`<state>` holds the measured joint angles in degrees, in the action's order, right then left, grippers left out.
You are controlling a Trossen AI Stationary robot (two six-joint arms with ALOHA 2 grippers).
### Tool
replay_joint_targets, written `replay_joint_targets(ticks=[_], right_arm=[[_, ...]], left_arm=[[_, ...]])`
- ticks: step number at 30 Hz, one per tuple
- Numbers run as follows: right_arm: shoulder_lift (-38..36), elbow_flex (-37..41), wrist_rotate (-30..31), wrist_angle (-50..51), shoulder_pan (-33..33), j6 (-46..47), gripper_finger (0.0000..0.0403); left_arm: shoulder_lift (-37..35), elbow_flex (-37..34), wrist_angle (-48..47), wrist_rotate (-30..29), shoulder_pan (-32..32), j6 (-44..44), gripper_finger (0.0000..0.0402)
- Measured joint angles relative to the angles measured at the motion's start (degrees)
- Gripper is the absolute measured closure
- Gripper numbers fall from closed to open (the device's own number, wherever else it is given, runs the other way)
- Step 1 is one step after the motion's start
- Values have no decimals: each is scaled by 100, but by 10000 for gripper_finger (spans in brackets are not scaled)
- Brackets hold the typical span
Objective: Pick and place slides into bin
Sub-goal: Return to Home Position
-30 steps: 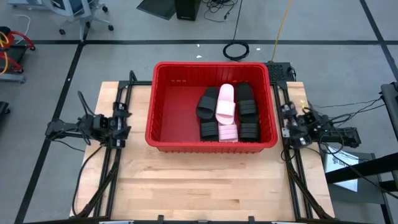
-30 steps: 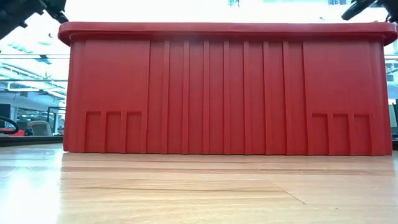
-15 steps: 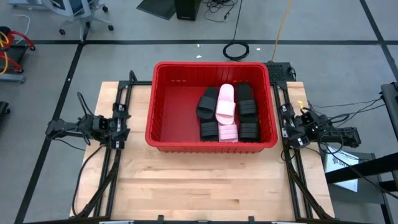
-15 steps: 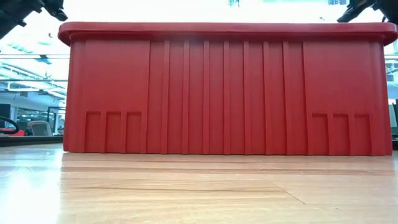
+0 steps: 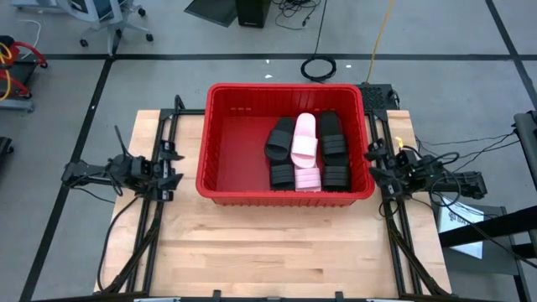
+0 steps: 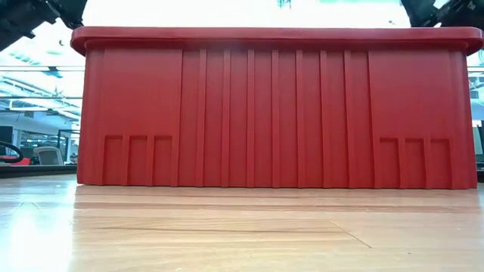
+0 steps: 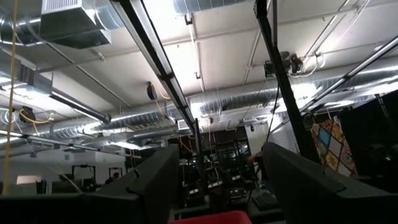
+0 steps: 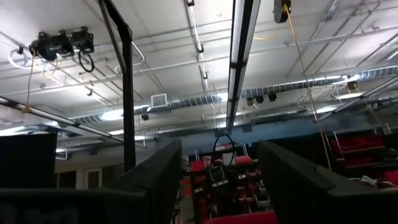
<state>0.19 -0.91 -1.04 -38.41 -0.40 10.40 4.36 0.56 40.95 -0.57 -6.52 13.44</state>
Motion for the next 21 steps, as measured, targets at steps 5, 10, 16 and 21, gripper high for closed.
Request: replay_joint_targets(ticks=[5, 10, 16, 21], right_arm=[[0, 2, -2, 224, 0, -59, 202], [-2, 2, 0, 488, 0, -68, 202], [-2, 2, 398, 1124, 0, -110, 202], [-1, 2, 494, 1572, 0, -212, 202]], left_arm=[[0, 0, -288, -2, 0, -74, 160], [2, 2, -744, -3, 0, -227, 160], [2, 2, -1289, -3, 0, -223, 160], [2, 2, -1414, -90, 0, -197, 160]])
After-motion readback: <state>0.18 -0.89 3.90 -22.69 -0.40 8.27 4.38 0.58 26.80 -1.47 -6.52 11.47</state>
